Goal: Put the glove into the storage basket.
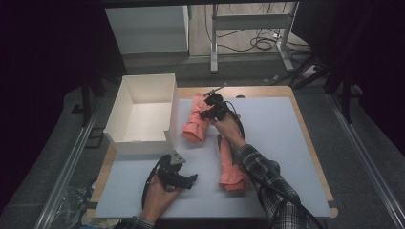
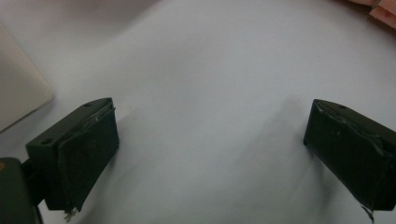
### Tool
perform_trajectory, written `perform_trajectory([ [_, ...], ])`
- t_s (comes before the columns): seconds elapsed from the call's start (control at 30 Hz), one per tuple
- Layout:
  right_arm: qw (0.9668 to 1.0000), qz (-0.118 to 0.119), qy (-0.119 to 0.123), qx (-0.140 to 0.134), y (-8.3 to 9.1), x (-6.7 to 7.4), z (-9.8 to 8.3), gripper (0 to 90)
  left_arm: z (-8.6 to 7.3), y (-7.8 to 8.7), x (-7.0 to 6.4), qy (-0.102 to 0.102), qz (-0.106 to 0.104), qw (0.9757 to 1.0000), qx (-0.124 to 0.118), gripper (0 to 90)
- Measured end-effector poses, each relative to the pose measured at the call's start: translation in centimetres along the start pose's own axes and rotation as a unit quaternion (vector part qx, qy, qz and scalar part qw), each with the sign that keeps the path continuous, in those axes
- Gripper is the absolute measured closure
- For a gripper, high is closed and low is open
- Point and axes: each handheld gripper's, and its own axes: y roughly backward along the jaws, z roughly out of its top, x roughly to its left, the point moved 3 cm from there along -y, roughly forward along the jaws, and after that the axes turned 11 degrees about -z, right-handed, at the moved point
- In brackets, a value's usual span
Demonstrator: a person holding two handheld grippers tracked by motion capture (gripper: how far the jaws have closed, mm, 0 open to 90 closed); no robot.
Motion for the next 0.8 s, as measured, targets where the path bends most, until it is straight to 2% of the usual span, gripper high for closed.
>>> perform_trajectory([
  [0.37, 0.9996, 0.014, 0.012, -0.021, 2.7, 0.4, 0.1, 86.2, 0.0, 0.0, 0.0, 0.000, 0.001, 1.0000, 0.001, 3.1],
  [0.8, 0.9989, 0.028, 0.026, -0.028, 5.4, 1.3, 0.1, 86.1, 0.0, 0.0, 0.0, 0.000, 0.000, 1.0000, 0.000, 3.1],
])
